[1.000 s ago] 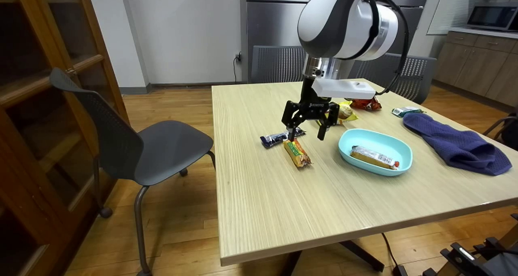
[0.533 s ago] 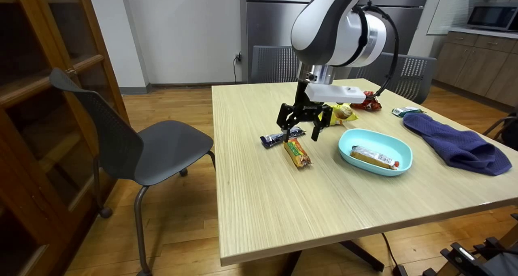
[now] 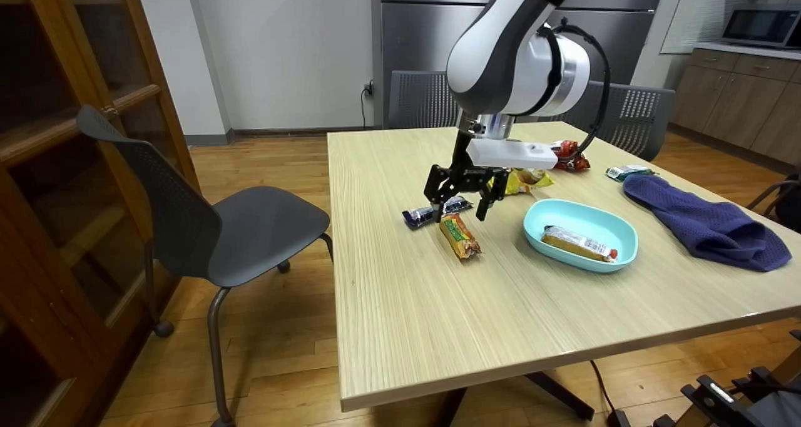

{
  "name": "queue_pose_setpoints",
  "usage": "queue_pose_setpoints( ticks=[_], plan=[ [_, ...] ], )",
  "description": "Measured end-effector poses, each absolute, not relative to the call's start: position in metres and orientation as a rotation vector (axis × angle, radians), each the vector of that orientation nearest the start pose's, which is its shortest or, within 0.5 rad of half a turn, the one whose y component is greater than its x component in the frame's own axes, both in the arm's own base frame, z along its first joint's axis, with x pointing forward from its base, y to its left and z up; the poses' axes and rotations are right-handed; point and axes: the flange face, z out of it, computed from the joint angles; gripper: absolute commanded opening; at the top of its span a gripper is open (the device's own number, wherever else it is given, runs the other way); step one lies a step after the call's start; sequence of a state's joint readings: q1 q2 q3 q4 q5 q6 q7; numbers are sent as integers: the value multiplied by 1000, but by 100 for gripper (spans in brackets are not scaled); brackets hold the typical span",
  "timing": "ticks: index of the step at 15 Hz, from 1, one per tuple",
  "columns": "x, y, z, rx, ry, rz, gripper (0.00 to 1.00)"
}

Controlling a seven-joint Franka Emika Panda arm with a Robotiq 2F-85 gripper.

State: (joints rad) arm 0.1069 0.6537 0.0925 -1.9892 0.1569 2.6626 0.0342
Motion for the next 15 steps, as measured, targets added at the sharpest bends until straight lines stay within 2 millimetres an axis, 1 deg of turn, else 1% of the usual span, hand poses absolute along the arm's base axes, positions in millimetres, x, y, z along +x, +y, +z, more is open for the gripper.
queue_pose_setpoints(
  ticks=[5,10,15],
  plan=[
    [591,115,125,-3015,-9,-2,100],
    [595,115,121,-3045,47,-94,100],
    [592,120,111,-3072,58,-100,100]
  ],
)
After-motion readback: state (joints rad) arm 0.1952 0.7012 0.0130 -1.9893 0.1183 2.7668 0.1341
